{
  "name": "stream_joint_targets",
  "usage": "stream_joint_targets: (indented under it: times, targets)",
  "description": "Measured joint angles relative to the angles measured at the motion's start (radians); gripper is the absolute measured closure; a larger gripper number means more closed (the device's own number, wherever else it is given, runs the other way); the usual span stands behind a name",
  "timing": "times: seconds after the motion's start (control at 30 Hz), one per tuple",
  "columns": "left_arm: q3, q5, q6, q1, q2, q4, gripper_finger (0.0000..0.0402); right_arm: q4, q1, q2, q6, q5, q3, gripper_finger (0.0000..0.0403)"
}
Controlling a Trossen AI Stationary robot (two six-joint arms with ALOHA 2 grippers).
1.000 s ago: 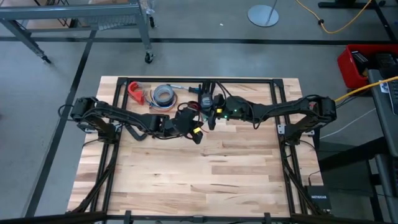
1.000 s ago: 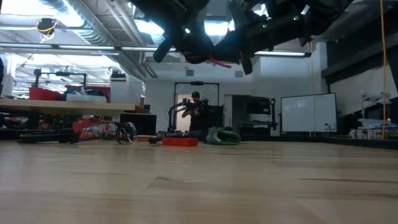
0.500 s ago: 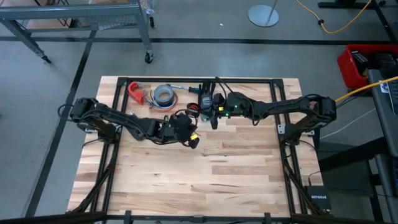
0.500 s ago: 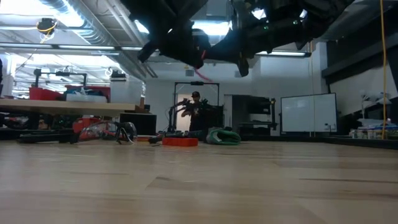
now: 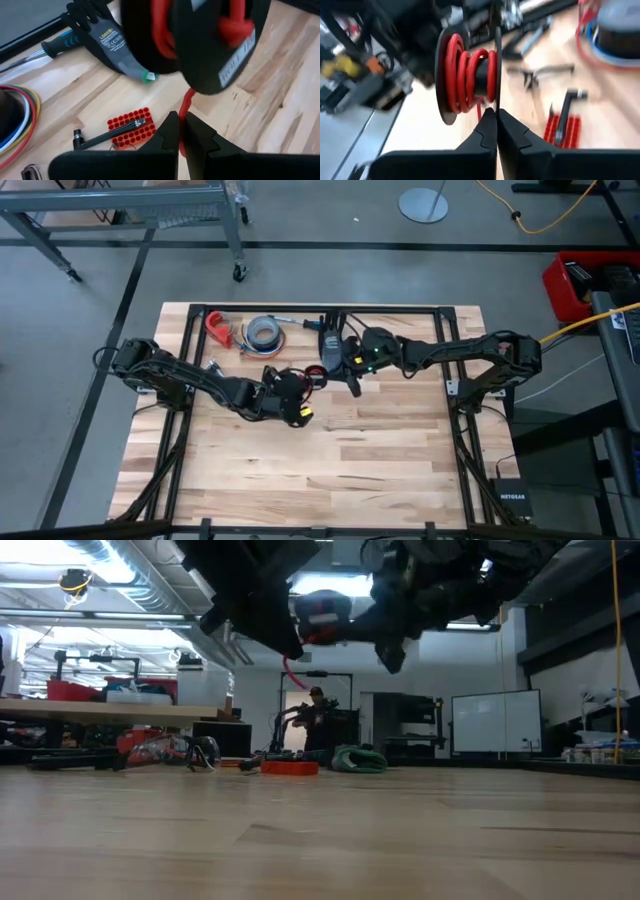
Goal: Coil cords
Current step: Coil the orange wire into the black spool
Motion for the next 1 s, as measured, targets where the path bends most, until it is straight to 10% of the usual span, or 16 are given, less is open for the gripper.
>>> stream_joint_targets:
  times: [1.0]
  targets:
    - [-0.001, 0.045, 0.016, -0.004, 0.001, 0.022, 0.0349, -0.182, 0.004, 0.001, -0.054, -0.102, -0.002, 0.0402]
